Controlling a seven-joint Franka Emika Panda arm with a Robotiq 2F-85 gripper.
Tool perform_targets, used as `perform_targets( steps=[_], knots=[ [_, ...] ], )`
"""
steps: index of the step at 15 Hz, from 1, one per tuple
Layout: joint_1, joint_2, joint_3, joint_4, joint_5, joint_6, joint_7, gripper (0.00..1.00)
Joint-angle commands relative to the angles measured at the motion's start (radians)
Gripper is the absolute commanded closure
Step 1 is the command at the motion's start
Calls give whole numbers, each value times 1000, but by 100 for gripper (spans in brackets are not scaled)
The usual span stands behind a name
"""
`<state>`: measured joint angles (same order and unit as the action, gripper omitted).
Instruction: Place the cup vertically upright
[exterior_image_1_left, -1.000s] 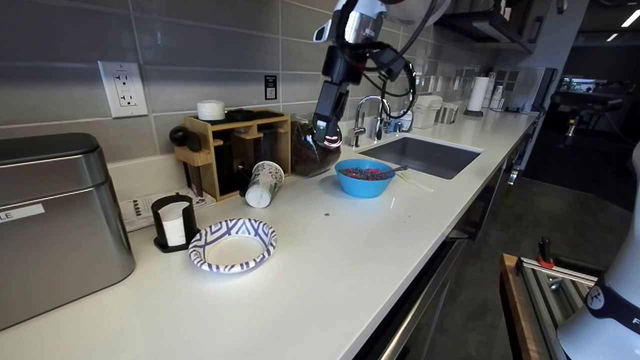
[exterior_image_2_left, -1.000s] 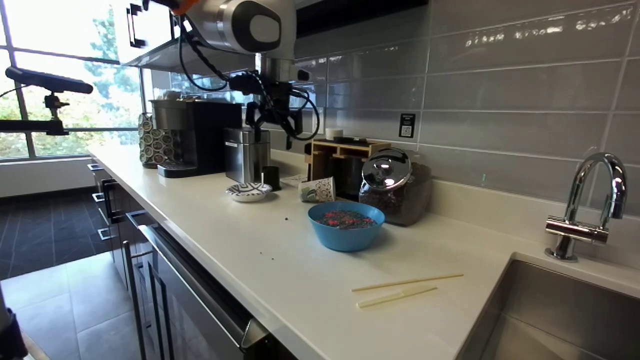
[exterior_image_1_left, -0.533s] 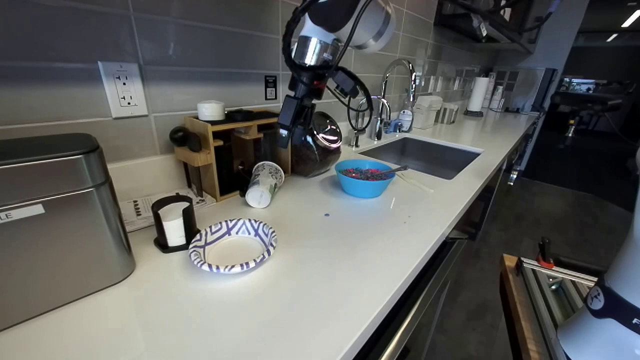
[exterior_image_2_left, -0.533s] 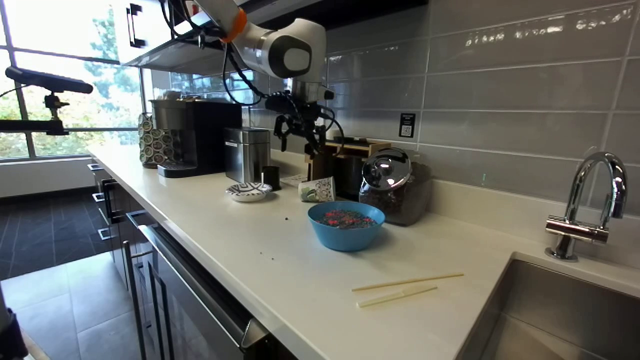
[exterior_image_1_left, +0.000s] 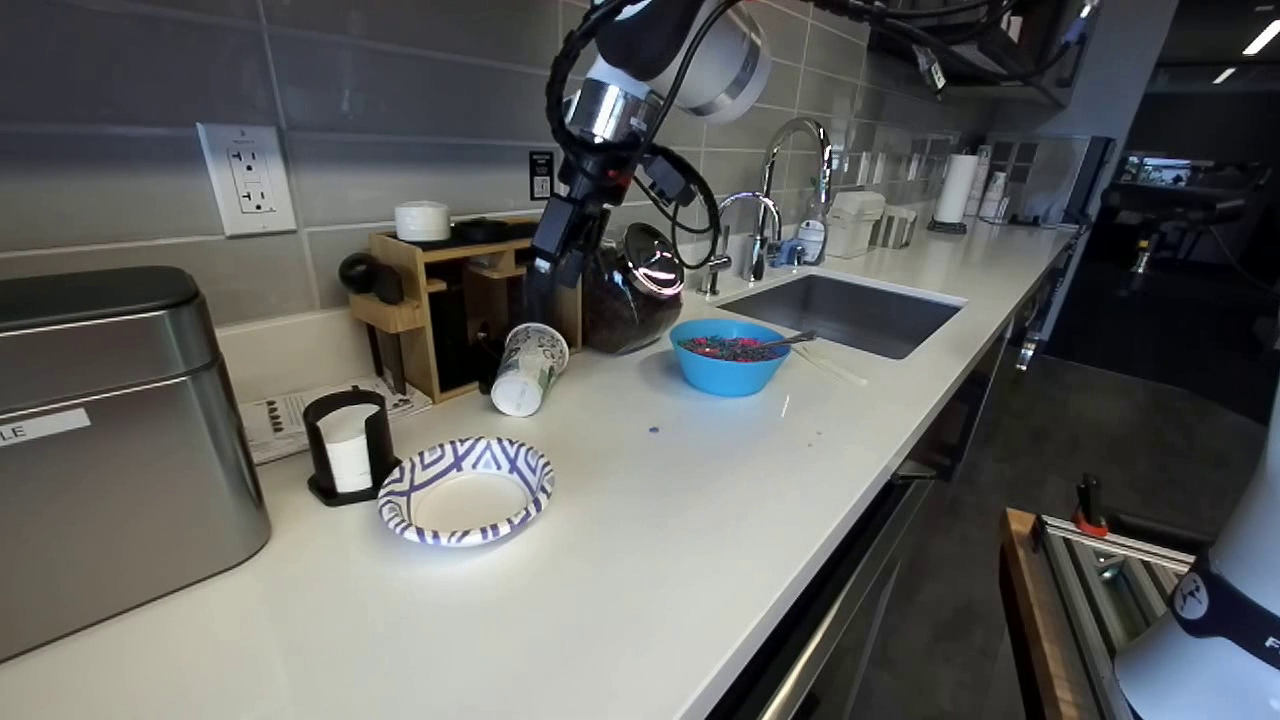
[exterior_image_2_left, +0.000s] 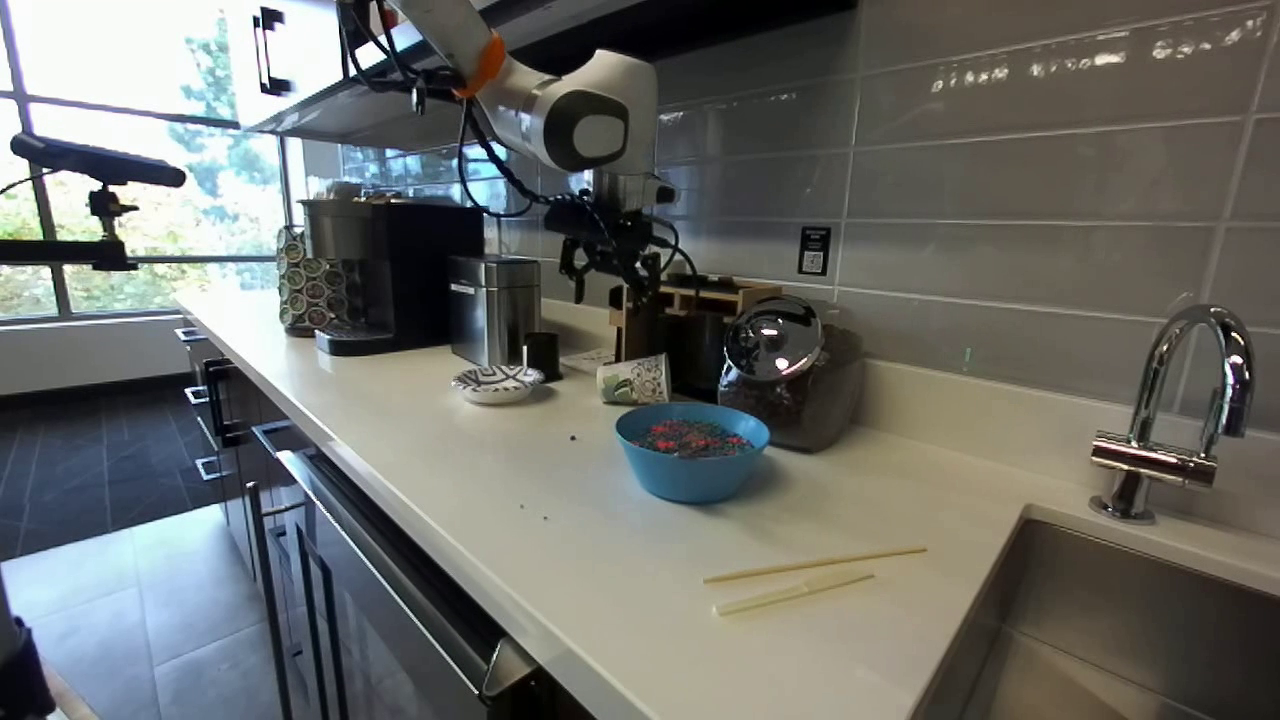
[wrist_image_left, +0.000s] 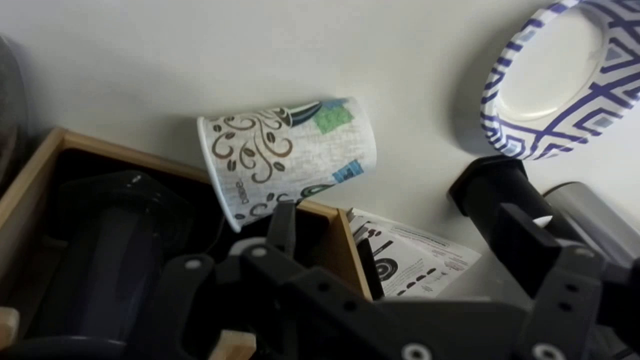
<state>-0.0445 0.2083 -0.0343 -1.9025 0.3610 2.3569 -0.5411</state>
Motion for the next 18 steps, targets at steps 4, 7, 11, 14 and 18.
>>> perform_targets(
  steps=[4,7,11,14,18],
  knots=[
    [-98,103,90,21,135,140,-242,0],
    [-128,137,115,24,173,186,-288,0],
    [-159,177,148,24,204,289,-311,0],
    [-177,197,175,23,202,344,-308,0],
    [-198,218,207,22,186,393,-302,0]
  ],
)
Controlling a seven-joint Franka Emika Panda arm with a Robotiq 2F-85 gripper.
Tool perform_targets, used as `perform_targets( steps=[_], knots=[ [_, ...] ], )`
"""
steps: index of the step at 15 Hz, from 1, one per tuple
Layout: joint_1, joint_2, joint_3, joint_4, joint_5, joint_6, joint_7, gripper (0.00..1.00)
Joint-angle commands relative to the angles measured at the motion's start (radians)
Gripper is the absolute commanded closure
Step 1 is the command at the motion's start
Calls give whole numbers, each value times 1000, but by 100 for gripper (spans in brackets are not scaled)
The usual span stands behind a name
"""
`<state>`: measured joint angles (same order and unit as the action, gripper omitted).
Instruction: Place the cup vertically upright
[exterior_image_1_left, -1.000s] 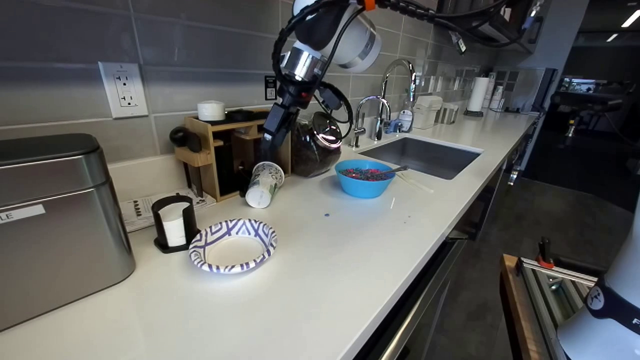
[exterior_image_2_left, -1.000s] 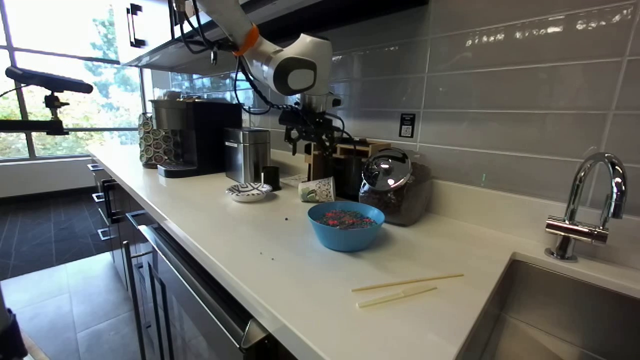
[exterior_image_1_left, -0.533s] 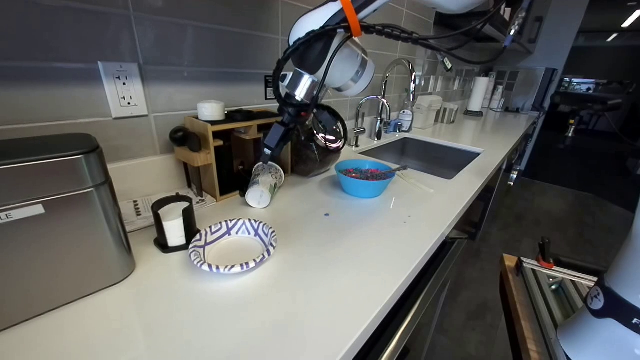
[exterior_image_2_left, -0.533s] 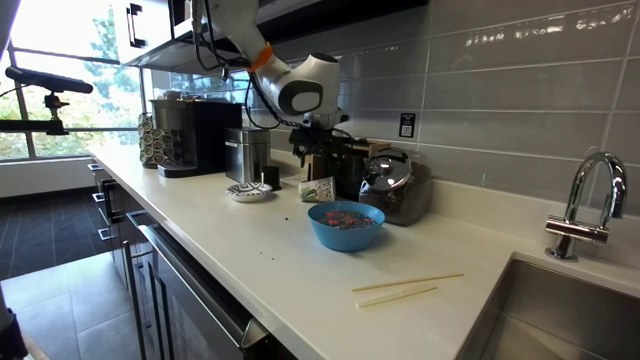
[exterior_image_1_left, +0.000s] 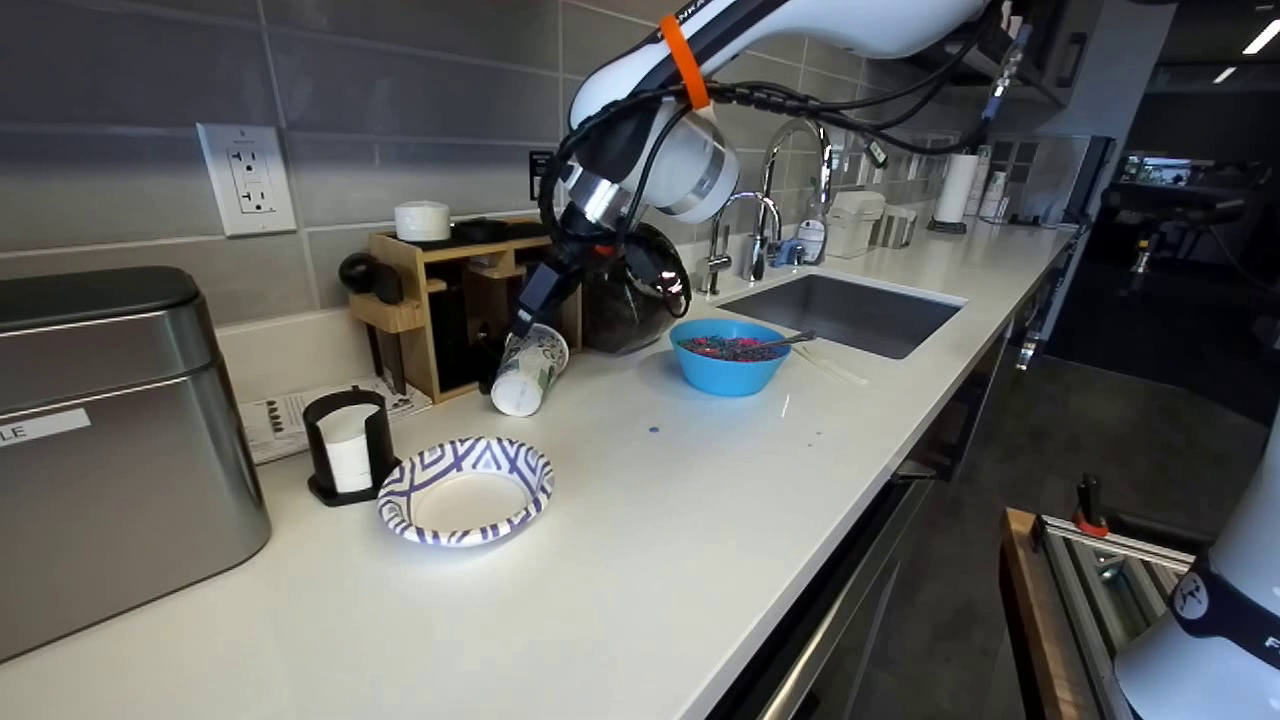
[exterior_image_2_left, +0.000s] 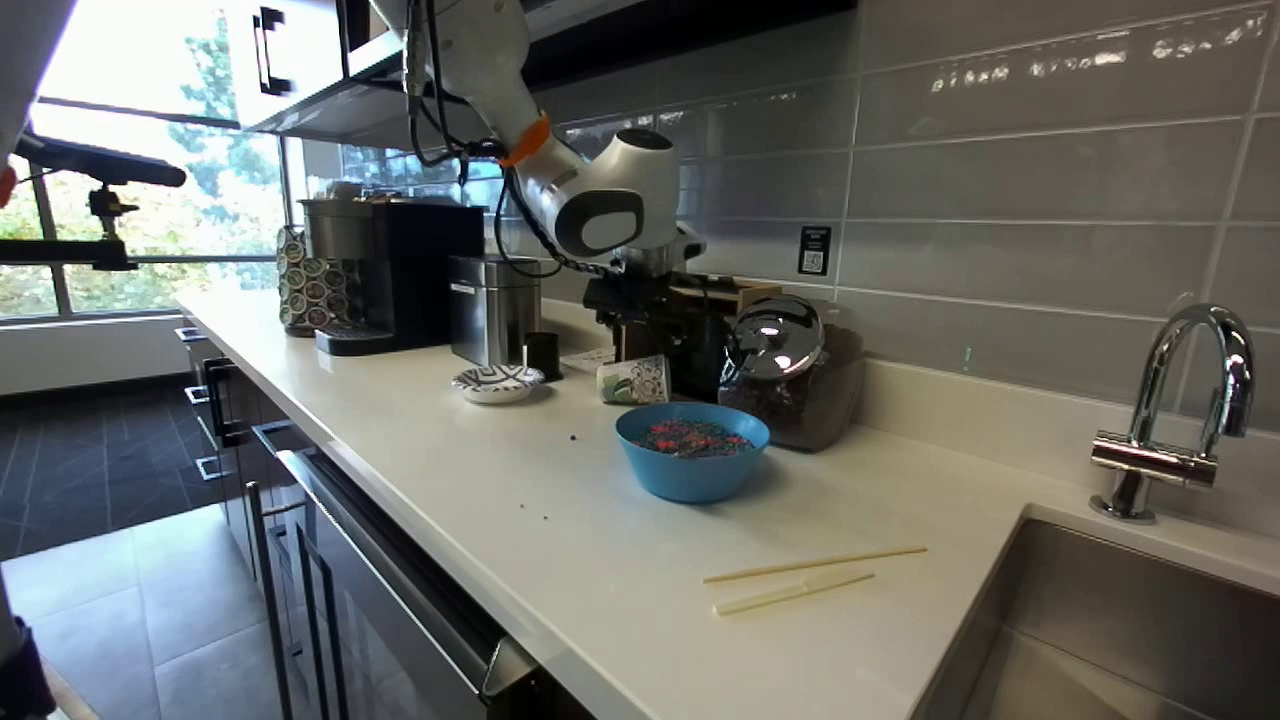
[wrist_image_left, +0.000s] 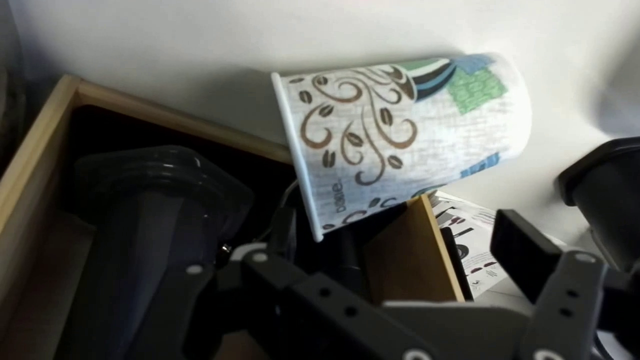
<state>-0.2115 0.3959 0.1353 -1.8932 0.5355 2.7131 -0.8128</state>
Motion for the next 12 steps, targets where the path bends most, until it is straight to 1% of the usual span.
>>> perform_targets(
  steps=[1,2,3,4,5,6,7,8,9,10,11,12],
  knots=[
    [-34,34,42,13,5,40,-26,7],
    [-41,37,49,14,5,36,-28,15],
    [-44,39,53,13,3,35,-29,26],
    [-47,40,56,13,1,33,-30,32],
    [-50,41,59,12,0,30,-30,35],
    [-52,38,61,10,-2,27,-30,41],
    [-52,30,59,5,-7,18,-22,38],
    [-53,22,56,0,-13,3,-14,45],
    [-50,6,44,-11,-26,-21,10,48],
    [-52,-6,39,-18,-33,-54,22,55],
    [-53,-17,34,-23,-39,-80,28,72],
    [-56,-30,29,-30,-40,-114,31,79]
  ],
)
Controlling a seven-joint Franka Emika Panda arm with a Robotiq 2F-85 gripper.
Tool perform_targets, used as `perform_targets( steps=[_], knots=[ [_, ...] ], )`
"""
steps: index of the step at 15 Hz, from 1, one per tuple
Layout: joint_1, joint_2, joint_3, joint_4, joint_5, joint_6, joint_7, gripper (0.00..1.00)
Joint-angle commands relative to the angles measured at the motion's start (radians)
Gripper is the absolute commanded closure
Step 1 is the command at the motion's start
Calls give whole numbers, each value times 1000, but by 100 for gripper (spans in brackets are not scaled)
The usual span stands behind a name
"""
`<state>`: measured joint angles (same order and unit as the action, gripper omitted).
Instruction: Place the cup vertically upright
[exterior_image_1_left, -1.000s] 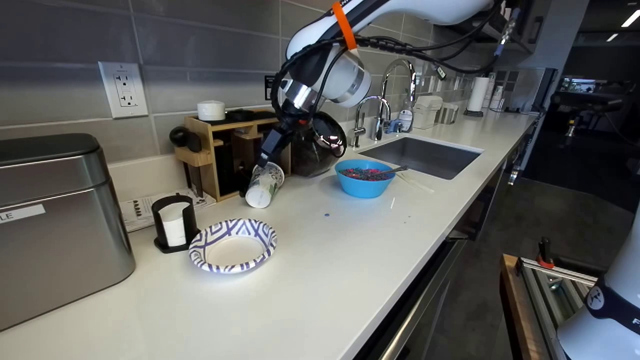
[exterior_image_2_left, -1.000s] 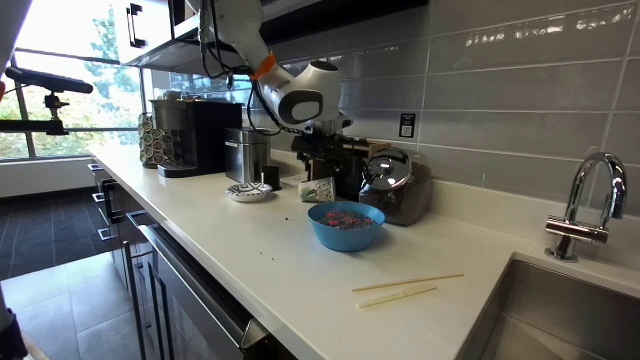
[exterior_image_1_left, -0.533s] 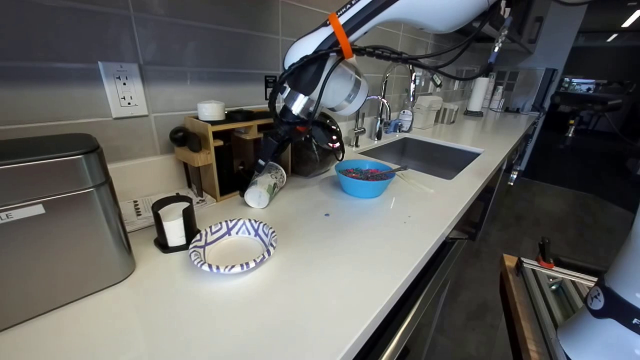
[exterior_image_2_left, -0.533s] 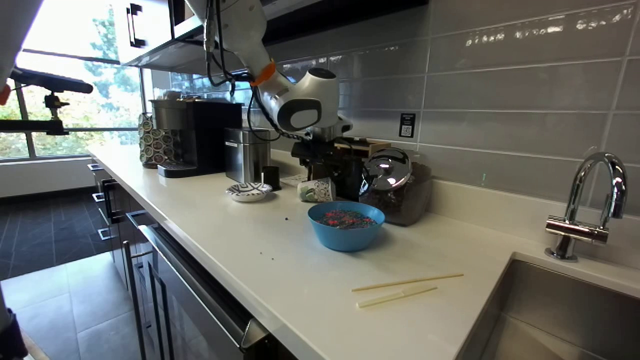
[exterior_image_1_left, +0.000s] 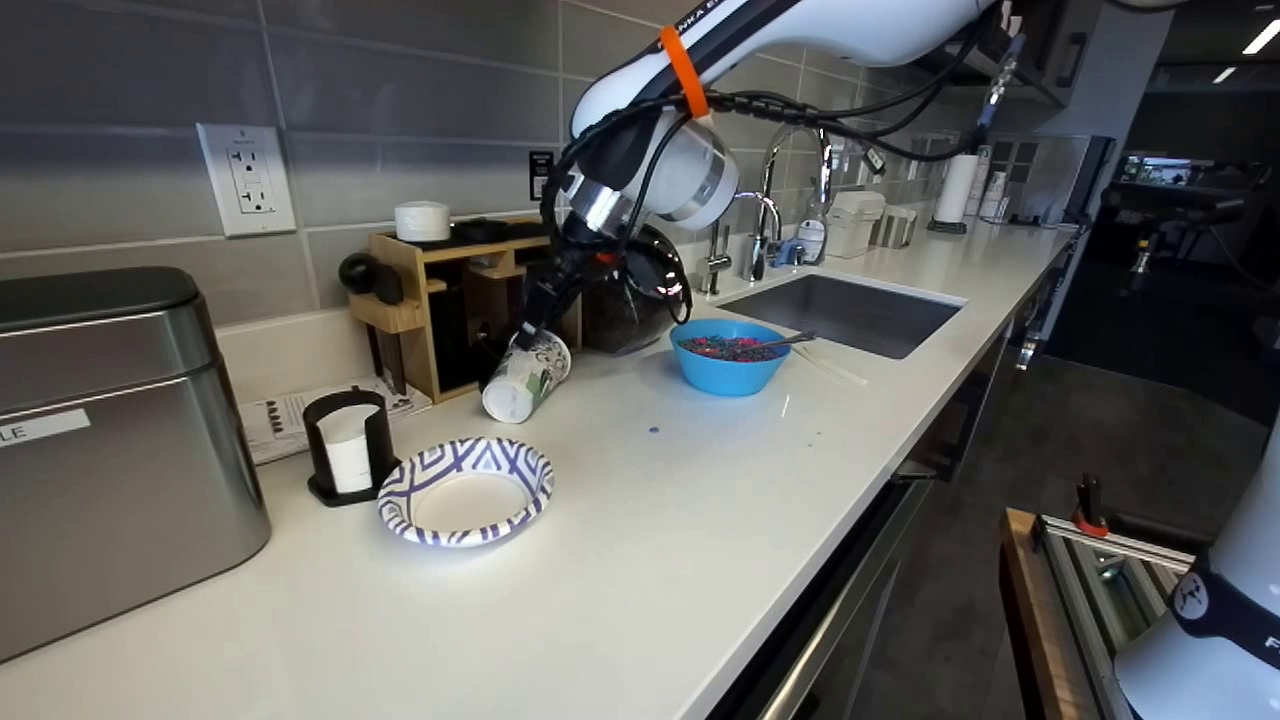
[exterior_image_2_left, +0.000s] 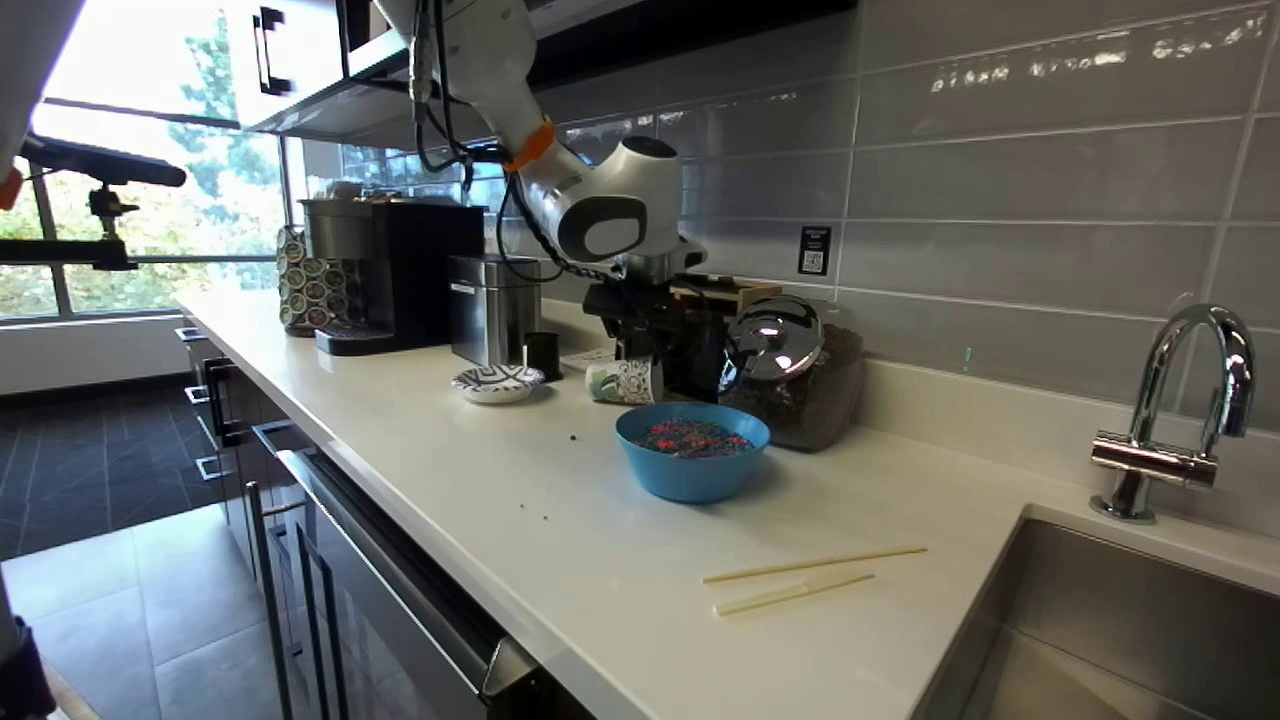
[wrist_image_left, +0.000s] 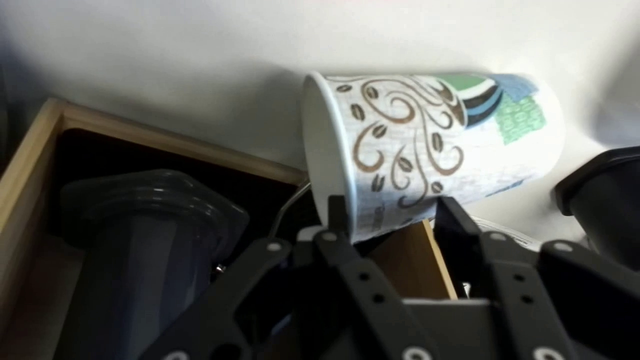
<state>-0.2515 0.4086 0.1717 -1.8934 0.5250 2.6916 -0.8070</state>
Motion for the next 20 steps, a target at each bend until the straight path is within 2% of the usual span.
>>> perform_targets(
  steps=[1,3,4,8,10,12,15,18,19,20],
  knots=[
    [-19,-55,-13,-36,-27,-126,21,80],
    [-19,-85,-30,-50,-20,-181,18,95],
    [-19,-101,-38,-57,-14,-213,18,99],
    [-1,-167,-63,-104,20,-308,25,100],
    [25,-220,-72,-155,15,-292,67,100],
    [64,-295,-80,-230,-10,-224,125,100],
    [155,-421,-90,-367,-165,-25,283,100],
    [215,-527,-88,-496,-431,120,508,100],
    [218,-559,-89,-527,-513,145,565,100],
    [87,-594,45,-544,-596,150,626,100]
  ],
)
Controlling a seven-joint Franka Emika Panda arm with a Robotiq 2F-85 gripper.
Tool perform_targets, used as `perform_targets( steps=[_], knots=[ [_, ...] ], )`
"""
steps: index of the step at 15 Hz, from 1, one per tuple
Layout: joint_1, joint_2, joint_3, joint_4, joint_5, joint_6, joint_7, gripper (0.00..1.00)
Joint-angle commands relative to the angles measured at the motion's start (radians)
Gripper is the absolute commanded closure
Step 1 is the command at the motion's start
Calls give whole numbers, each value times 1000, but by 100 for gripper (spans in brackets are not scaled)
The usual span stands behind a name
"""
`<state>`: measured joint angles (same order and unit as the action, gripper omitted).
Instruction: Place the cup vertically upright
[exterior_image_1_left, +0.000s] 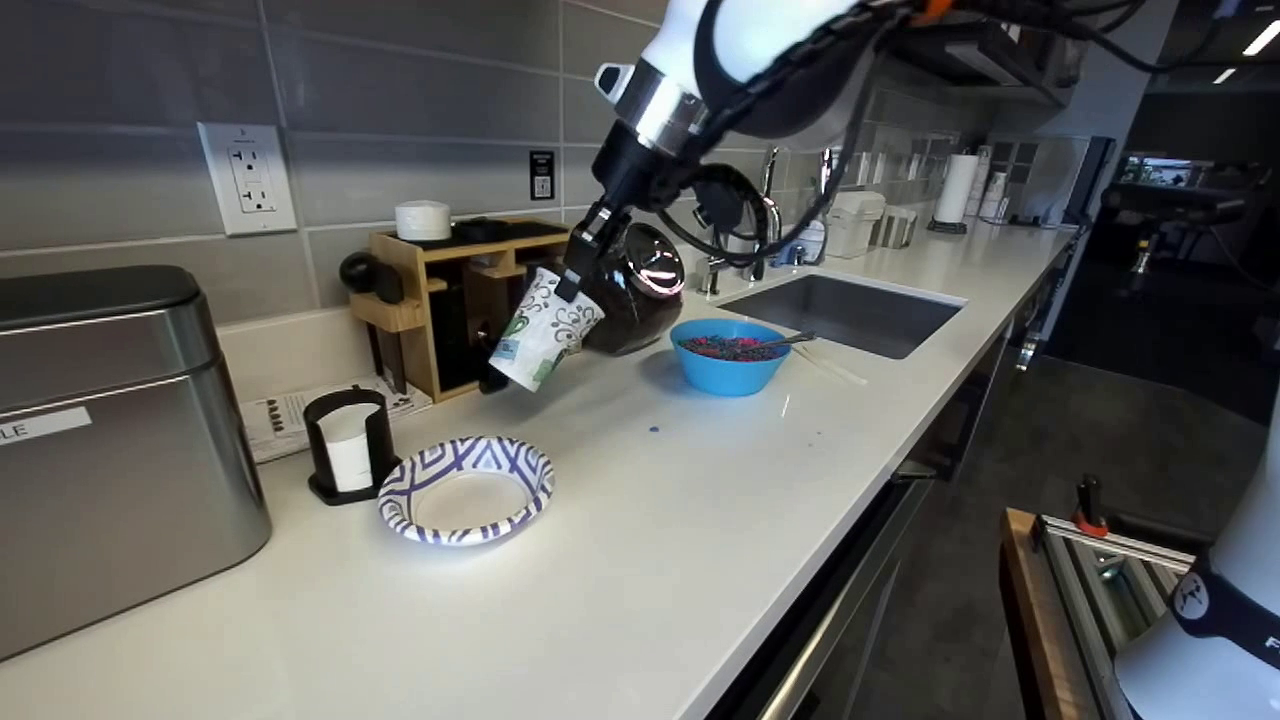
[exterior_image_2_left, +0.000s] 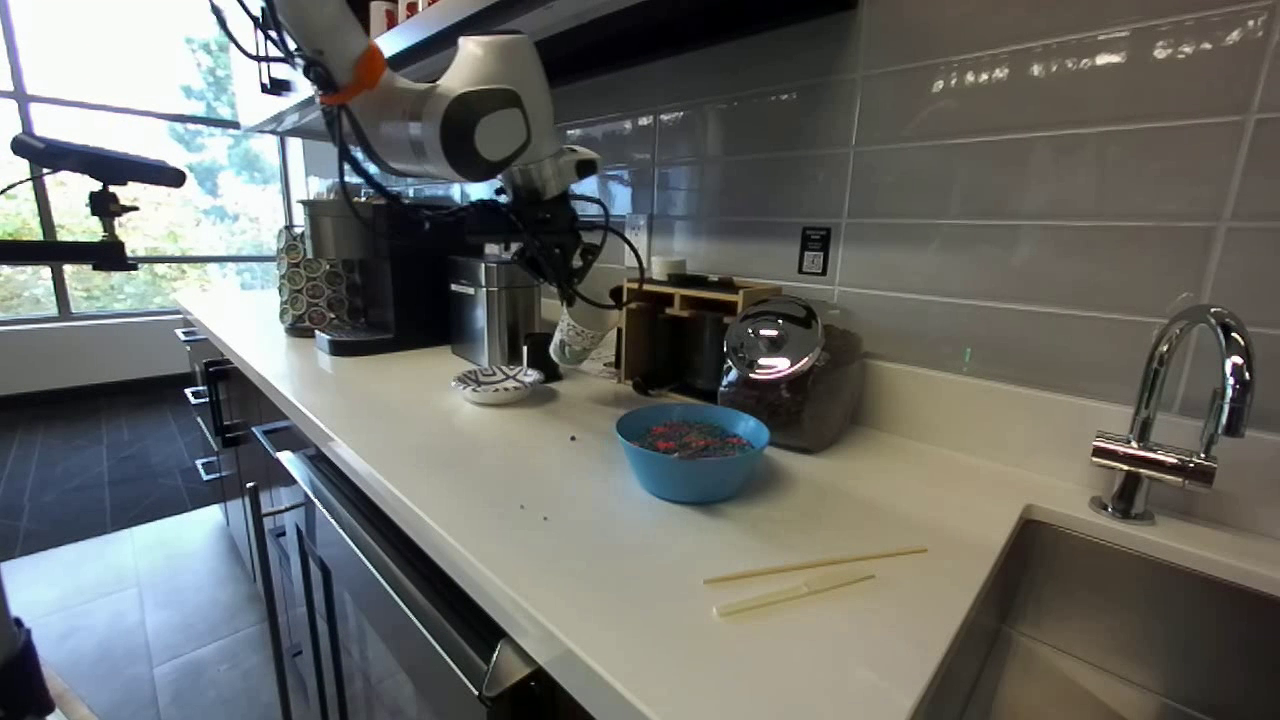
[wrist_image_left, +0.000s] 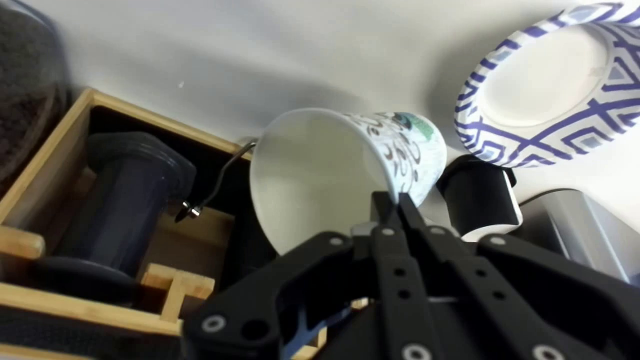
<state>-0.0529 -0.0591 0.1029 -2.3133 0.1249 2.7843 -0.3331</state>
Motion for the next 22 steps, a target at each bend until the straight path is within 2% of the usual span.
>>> perform_targets(
  steps=[1,3,6,8,9,10,12,14,18,22],
  knots=[
    [-187,-162,196,-125,-276,38,215,100],
    [-297,-234,344,-109,-440,-20,365,100],
    [-375,-290,487,-56,-680,-87,562,100],
    [-426,-311,572,-21,-797,-156,642,100],
    [-364,-285,500,-44,-698,-97,564,100],
    [-292,-275,450,-27,-799,-146,639,100],
    [-308,-285,474,-20,-825,-165,657,100],
    [-305,-263,459,-28,-855,-160,638,100],
    [-139,-171,311,-26,-849,-197,511,100],
    [-32,-119,227,-4,-898,-294,420,100]
  ],
)
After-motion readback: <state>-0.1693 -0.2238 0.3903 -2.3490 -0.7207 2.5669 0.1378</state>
